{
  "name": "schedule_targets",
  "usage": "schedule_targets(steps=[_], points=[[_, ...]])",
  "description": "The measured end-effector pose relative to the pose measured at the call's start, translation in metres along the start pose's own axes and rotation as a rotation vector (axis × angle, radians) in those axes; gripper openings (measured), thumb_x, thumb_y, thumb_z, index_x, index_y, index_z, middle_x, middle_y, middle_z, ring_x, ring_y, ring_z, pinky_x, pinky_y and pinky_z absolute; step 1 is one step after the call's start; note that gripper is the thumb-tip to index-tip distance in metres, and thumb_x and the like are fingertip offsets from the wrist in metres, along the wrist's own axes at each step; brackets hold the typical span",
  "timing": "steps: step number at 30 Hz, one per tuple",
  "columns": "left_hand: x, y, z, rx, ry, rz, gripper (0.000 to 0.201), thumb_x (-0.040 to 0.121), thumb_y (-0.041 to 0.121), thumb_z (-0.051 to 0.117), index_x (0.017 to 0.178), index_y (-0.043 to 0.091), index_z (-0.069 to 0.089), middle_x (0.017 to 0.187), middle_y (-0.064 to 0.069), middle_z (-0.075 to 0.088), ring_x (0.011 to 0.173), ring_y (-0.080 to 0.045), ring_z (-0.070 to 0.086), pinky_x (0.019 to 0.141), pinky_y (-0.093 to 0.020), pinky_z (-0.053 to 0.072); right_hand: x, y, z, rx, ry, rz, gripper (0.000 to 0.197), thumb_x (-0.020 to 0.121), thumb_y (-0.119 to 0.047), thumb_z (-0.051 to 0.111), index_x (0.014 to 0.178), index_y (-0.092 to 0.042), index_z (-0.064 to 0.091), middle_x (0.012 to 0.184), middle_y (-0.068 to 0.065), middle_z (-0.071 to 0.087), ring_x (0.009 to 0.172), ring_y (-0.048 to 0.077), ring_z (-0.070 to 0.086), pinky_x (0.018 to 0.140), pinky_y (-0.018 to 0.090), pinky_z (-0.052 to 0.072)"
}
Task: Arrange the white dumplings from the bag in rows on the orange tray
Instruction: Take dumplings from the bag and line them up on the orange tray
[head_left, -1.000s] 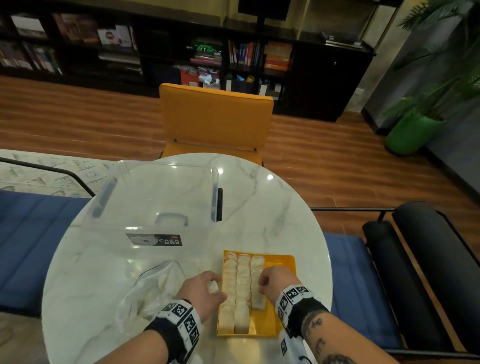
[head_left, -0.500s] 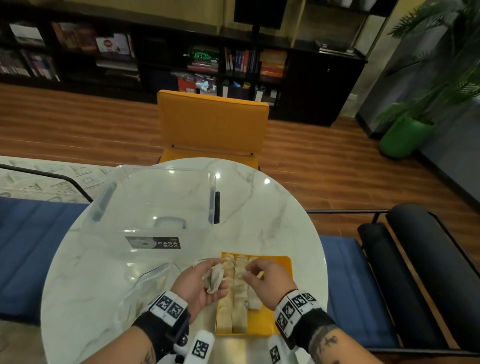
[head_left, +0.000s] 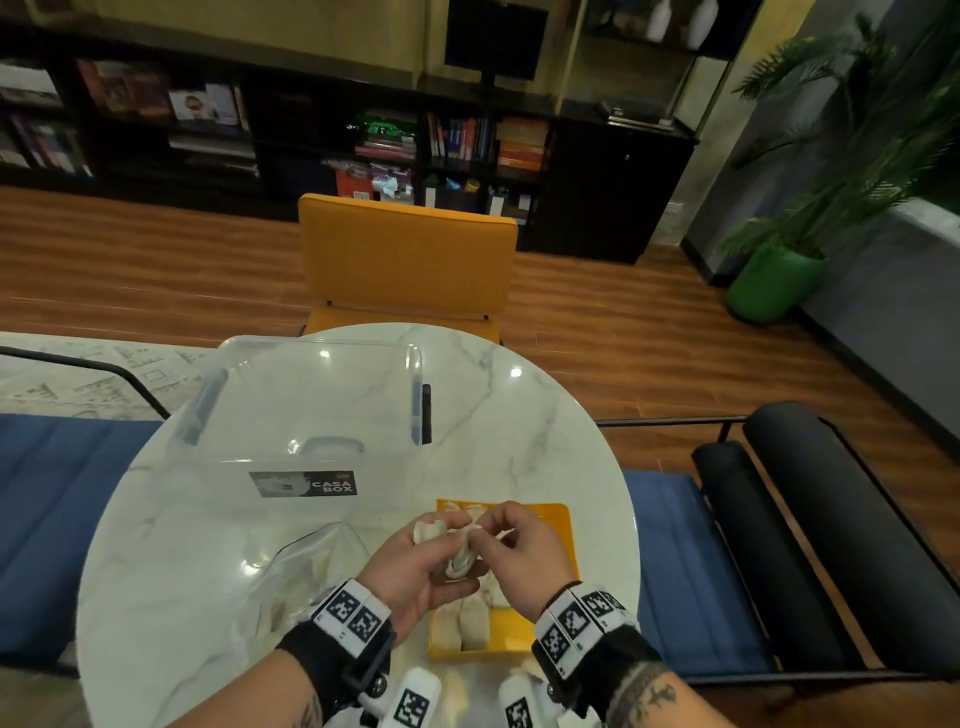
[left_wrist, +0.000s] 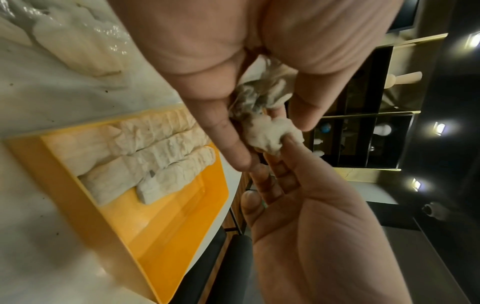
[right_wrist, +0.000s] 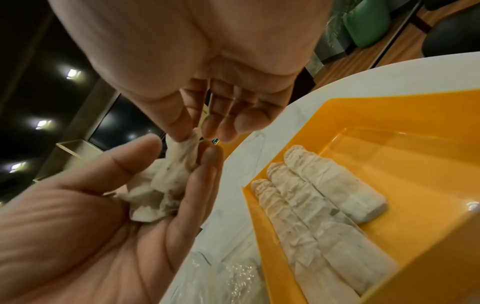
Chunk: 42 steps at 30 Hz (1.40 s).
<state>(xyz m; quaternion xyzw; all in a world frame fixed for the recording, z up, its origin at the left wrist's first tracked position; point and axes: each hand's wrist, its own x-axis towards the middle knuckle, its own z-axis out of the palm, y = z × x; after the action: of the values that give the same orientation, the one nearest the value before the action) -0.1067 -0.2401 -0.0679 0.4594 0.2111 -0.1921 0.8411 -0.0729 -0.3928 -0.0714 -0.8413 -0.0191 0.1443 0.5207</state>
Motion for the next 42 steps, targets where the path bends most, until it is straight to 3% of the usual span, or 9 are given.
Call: schedule_targets(steps=[2,6,10,17,22,29,35,38,42], points=[[-0.001,-0.001,-0.002,0.067,0.016,0.034,0.024,0.089,0.006,0.067,0.112,0.005,0.061,0.093,-0.017,0.069,0.082,-0.033,0.070,0.067,-0.035,0.059,-0.001,-0.004,-0.003,0.030,0.023,-0.006,0.010,0.085,-0.028,0.071,0.082,-0.025,0.062,0.080,-0.007,0.067,0.068,0.012,0.061,0.065,0.028,0.053],[-0.001,-0.001,-0.005,0.187,0.089,0.113,0.021,0.086,-0.002,0.069,0.105,0.001,0.062,0.078,-0.013,0.070,0.066,-0.025,0.068,0.061,-0.031,0.058,-0.002,-0.012,-0.006,0.089,0.013,0.002,0.017,0.081,-0.026,0.075,0.091,-0.025,0.061,0.086,-0.001,0.068,0.074,0.014,0.061,0.074,0.038,0.057],[-0.002,0.000,-0.009,0.216,0.097,0.182,0.025,0.078,-0.006,0.075,0.099,0.001,0.063,0.073,-0.012,0.065,0.063,-0.023,0.062,0.058,-0.030,0.055,-0.005,-0.014,-0.008,0.114,-0.096,0.035,0.041,0.078,-0.034,0.078,0.114,-0.035,0.057,0.083,-0.003,0.062,0.069,0.016,0.060,0.057,0.030,0.052],[-0.001,0.001,-0.012,0.195,0.034,0.225,0.038,0.063,-0.010,0.081,0.094,0.007,0.067,0.088,-0.011,0.067,0.077,-0.023,0.065,0.073,-0.037,0.058,-0.005,-0.007,-0.010,0.092,-0.065,0.001,0.015,0.085,-0.012,0.070,0.091,-0.025,0.065,0.085,-0.002,0.062,0.068,0.013,0.059,0.065,0.033,0.053],[0.000,0.006,-0.006,-0.098,-0.004,0.145,0.024,0.087,0.002,0.065,0.110,0.005,0.062,0.104,-0.013,0.071,0.089,-0.027,0.070,0.072,-0.034,0.060,-0.003,-0.005,-0.014,0.154,-0.032,-0.038,0.032,0.084,-0.003,0.069,0.097,-0.031,0.067,0.085,-0.007,0.064,0.071,0.009,0.058,0.067,0.026,0.051],[0.008,0.006,-0.001,-0.046,0.052,0.140,0.021,0.085,-0.006,0.065,0.103,0.005,0.064,0.092,-0.013,0.072,0.077,-0.023,0.071,0.061,-0.028,0.060,-0.005,-0.010,-0.024,0.254,-0.064,0.001,0.043,0.088,0.009,0.055,0.116,-0.023,0.062,0.106,-0.001,0.064,0.079,0.010,0.058,0.068,0.024,0.053],[0.012,0.005,0.005,0.044,0.110,0.234,0.019,0.086,-0.002,0.067,0.102,0.009,0.064,0.089,-0.009,0.072,0.080,-0.023,0.072,0.069,-0.033,0.060,-0.004,-0.015,-0.024,0.153,-0.072,0.031,0.030,0.078,-0.041,0.070,0.103,-0.024,0.069,0.097,0.010,0.071,0.086,0.024,0.068,0.069,0.037,0.057],[0.013,0.005,0.009,0.064,0.124,0.253,0.020,0.085,0.002,0.070,0.103,0.009,0.065,0.089,-0.008,0.071,0.078,-0.023,0.071,0.069,-0.032,0.060,0.000,-0.013,-0.024,0.029,0.020,-0.029,0.012,0.092,-0.033,0.065,0.088,-0.023,0.070,0.079,0.006,0.073,0.075,0.023,0.069,0.072,0.042,0.057],[0.013,0.004,0.007,0.118,0.073,0.220,0.026,0.080,-0.001,0.074,0.104,0.008,0.067,0.091,-0.015,0.072,0.079,-0.032,0.072,0.067,-0.031,0.060,0.003,-0.019,-0.032,-0.049,0.081,-0.032,0.022,0.091,-0.039,0.066,0.079,-0.021,0.069,0.071,0.003,0.072,0.068,0.016,0.067,0.066,0.027,0.054]])
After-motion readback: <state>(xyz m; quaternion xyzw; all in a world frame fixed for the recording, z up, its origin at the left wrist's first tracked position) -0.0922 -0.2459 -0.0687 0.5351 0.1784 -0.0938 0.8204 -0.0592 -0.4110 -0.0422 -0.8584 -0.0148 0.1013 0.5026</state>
